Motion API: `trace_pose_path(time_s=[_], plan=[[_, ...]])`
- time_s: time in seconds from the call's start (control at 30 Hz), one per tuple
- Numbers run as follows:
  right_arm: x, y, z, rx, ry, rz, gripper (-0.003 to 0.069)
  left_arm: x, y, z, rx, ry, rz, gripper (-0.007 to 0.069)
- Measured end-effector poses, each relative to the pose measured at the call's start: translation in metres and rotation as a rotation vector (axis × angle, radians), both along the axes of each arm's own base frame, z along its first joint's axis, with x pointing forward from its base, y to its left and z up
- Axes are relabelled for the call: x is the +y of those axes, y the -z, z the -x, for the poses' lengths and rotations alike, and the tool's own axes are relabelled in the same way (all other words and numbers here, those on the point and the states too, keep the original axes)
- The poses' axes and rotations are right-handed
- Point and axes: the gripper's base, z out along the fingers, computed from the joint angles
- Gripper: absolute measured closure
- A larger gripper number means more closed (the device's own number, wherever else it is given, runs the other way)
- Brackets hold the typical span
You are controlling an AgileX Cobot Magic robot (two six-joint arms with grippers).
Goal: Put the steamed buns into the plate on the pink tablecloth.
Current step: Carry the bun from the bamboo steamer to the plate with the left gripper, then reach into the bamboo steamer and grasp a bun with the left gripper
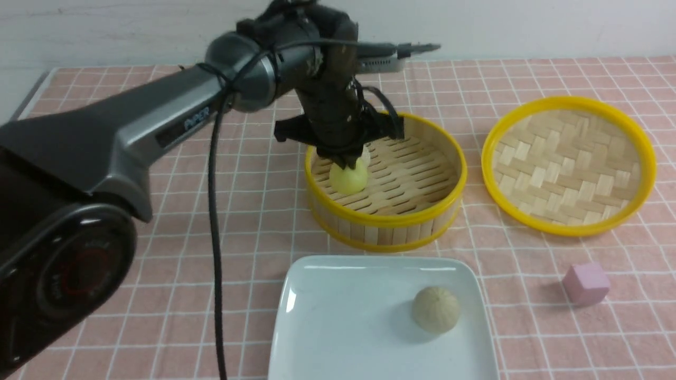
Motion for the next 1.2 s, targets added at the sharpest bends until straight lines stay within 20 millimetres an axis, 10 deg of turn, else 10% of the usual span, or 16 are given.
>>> trace_pose_path(time_s=[0.2, 0.27, 0.37, 0.67, 1.03, 1.2], plan=[[0.000, 0.000, 0.000, 0.003, 0.011, -0.012, 0.0625, 0.034, -0.124, 0.058, -0.143, 0.163, 0.022, 0.0603], [0.000, 0.000, 0.000, 0.005, 0.020, -0.022, 0.0622, 0.039, -0.127, 0.067, -0.134, 0.175, 0.023, 0.0603], [0.000, -0.001, -0.001, 0.009, 0.033, -0.034, 0.0621, 0.041, -0.113, 0.080, -0.064, 0.198, 0.013, 0.0602], [0.000, -0.001, -0.001, 0.003, 0.037, -0.039, 0.0607, -0.006, 0.025, 0.116, 0.209, 0.297, -0.095, 0.0586], [0.000, -0.002, -0.001, -0.002, 0.037, -0.042, 0.0589, -0.029, 0.073, 0.105, 0.227, 0.270, -0.088, 0.0299], [0.000, -0.002, -0.001, -0.002, 0.037, -0.042, 0.0581, -0.033, 0.050, 0.098, 0.206, 0.269, -0.093, 0.0261]])
